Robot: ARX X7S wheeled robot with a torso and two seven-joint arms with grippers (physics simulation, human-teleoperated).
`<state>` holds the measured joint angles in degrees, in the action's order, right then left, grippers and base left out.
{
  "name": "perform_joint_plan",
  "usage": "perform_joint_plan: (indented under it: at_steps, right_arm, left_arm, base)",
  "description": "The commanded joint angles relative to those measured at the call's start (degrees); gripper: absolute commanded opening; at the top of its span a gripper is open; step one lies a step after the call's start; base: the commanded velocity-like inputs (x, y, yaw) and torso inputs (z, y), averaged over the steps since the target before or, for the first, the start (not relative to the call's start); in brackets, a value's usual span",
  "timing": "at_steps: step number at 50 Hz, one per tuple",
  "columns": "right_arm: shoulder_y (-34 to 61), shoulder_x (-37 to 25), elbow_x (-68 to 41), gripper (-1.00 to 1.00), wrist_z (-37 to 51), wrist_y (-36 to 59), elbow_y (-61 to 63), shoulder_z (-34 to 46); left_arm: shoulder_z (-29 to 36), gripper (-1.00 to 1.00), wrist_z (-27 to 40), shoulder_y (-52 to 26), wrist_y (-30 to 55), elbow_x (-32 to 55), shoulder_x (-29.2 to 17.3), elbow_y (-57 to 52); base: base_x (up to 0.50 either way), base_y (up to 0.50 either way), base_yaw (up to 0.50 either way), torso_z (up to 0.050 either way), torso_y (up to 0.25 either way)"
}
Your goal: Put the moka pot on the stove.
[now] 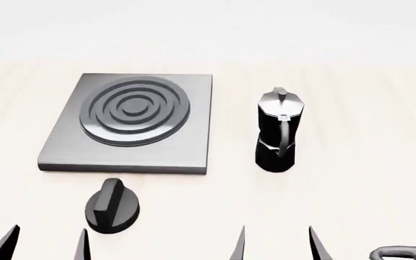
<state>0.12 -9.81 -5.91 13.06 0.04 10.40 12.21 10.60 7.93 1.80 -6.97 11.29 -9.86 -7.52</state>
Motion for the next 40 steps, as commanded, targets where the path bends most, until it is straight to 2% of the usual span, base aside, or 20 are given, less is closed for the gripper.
perform_joint_plan:
  at_steps: [1, 40]
  right_arm:
    - [0.5, -0.2, -0.3, 1.00, 0.4, -0.2, -0.6, 0.4]
    - [1.2, -1.3, -1.4, 1.00, 1.5, -0.3, -1.6, 1.6]
  left_arm:
    - [0.3, 1.00, -0.9, -0.7, -4.7, 0.3, 0.3, 5.4]
    - [1.5, 1.00, 0.4, -1.1, -5.1, 1.3, -0.8, 5.6]
  base:
    - [0.23, 0.00, 0.00, 0.000, 0.000]
    - [0.23, 0.00, 0.00, 0.000, 0.000]
